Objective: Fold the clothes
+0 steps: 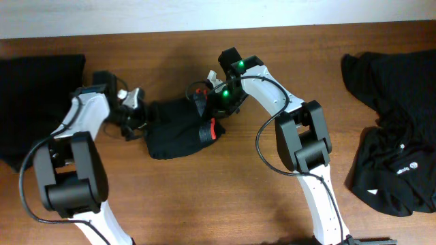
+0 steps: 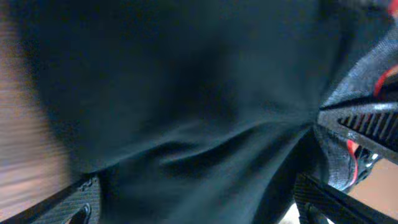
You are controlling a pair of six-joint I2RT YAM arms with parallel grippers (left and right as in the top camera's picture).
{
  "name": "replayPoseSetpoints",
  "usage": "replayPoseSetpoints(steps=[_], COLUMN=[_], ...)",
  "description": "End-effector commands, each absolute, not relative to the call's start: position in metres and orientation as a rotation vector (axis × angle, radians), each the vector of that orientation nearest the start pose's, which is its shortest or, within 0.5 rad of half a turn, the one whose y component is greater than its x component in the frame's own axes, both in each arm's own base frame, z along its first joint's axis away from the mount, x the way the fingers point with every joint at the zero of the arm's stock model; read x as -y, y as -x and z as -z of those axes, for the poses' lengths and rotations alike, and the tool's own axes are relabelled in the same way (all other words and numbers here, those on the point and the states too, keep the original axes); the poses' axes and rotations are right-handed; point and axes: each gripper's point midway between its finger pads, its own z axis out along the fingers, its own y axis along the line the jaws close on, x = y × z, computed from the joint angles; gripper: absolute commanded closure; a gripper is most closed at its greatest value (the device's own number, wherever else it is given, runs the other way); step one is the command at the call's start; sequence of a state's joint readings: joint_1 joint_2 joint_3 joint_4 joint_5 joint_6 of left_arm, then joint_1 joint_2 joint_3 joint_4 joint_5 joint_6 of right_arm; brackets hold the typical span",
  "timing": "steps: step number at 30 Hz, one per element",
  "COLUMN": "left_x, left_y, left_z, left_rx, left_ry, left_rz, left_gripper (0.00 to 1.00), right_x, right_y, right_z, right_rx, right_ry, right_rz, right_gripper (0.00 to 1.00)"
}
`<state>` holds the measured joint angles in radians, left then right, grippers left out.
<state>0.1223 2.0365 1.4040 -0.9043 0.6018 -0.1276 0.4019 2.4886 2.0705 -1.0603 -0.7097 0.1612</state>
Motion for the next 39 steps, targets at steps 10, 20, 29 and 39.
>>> replayPoseSetpoints(steps=[10, 20, 29, 39], left_x=[0.021, 0.037, 0.058, 0.057], left_y=[-0.372, -0.355, -0.367, -0.376], left_z=[-0.033, -0.004, -0.01, -0.011], left_rx=[-2.973, -3.005, -2.908, -2.877], left_ry=[0.527, 0.558, 0.48, 0.447], left_rz=[0.961, 0.97, 1.112, 1.099], left_gripper=[0.01, 0.01, 0.43, 0.99], right_x=[-0.3, -0.3, -0.3, -0.3], right_y=[-0.411, -0.41, -0.409, -0.409], right_z=[-0.021, -0.021, -0.021, -0.021], right_rx=[-3.031, -3.037, -3.038, -3.039], right_ry=[0.388, 0.385, 0.385, 0.384], right_rz=[-1.185, -1.191, -1.192, -1.191], right_gripper=[0.89, 0.89, 0.89, 0.89])
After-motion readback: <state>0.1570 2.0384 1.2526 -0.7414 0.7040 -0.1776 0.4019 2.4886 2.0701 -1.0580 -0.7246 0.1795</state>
